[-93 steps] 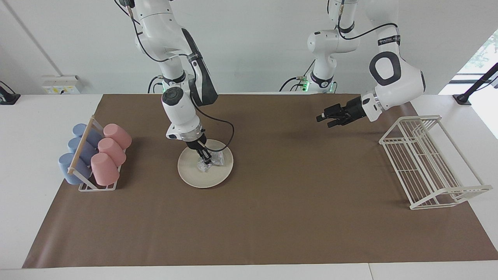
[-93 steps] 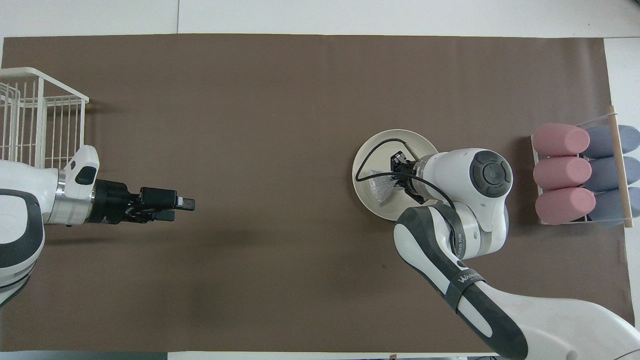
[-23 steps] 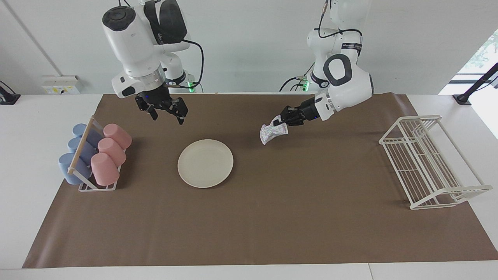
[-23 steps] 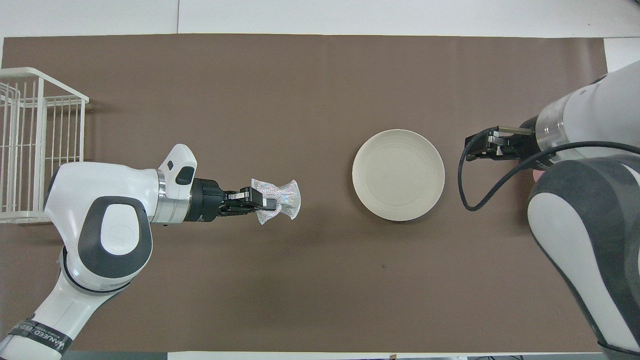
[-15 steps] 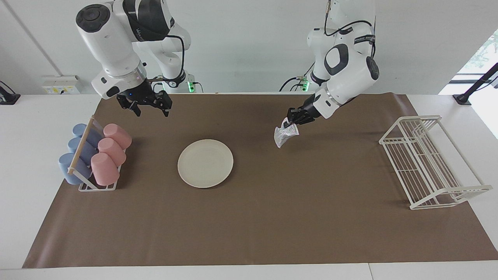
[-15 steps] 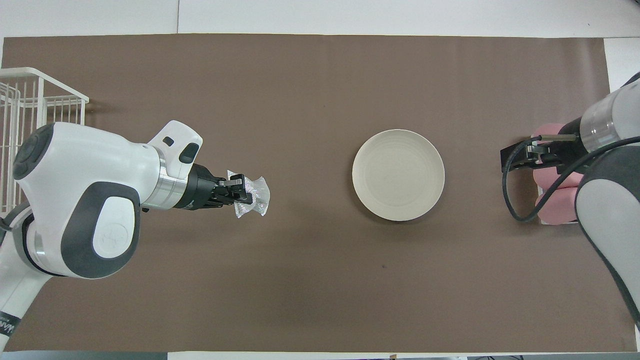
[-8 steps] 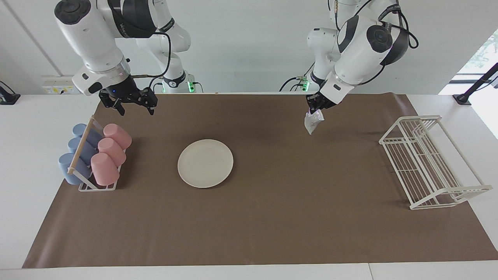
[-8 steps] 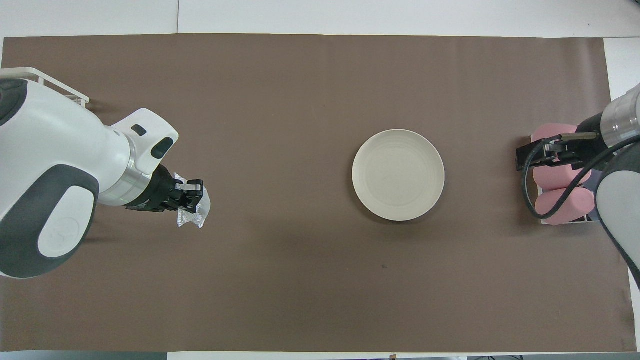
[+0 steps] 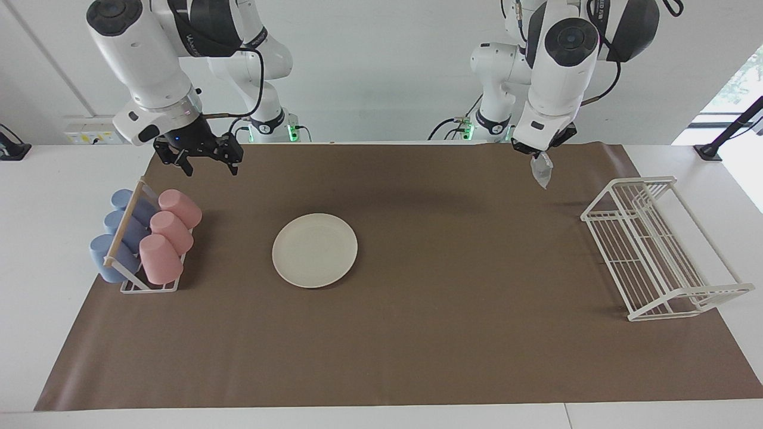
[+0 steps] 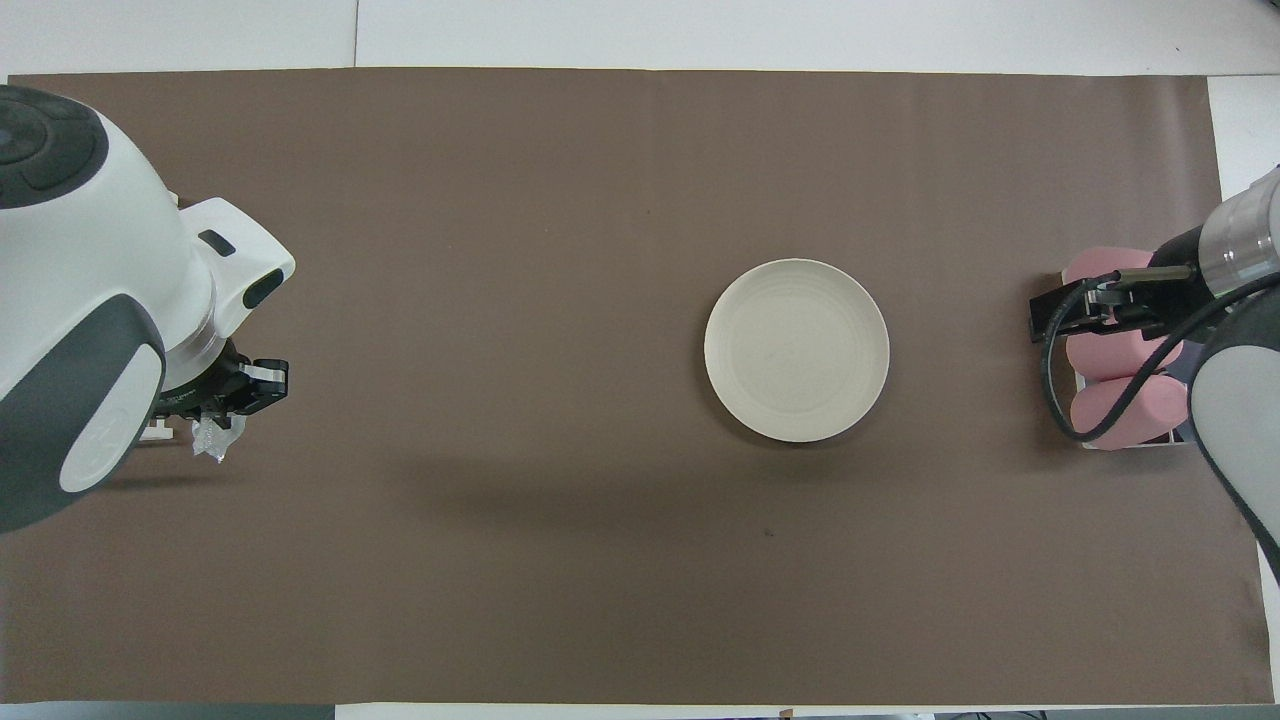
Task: Wipe plate with sponge
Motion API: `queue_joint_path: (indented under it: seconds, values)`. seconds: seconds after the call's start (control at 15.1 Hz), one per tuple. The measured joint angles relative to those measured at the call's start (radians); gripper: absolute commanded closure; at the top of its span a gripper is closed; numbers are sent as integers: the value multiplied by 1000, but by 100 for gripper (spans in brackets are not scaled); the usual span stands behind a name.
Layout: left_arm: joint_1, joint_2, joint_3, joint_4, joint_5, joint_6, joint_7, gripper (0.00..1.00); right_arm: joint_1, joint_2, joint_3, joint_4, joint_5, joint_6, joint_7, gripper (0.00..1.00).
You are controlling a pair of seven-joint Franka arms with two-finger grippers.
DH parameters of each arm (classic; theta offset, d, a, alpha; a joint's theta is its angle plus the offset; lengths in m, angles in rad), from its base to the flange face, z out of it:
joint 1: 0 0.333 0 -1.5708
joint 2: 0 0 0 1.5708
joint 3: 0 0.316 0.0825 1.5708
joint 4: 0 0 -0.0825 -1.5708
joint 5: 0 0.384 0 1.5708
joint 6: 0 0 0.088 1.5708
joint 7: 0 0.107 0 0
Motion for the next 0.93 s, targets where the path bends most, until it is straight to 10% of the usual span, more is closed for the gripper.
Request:
queue_joint_path:
  seconds: [0.93]
  values:
    - [-21,247,0,3,677,-59,-9,100,2,0,0,10,0,0,0,0]
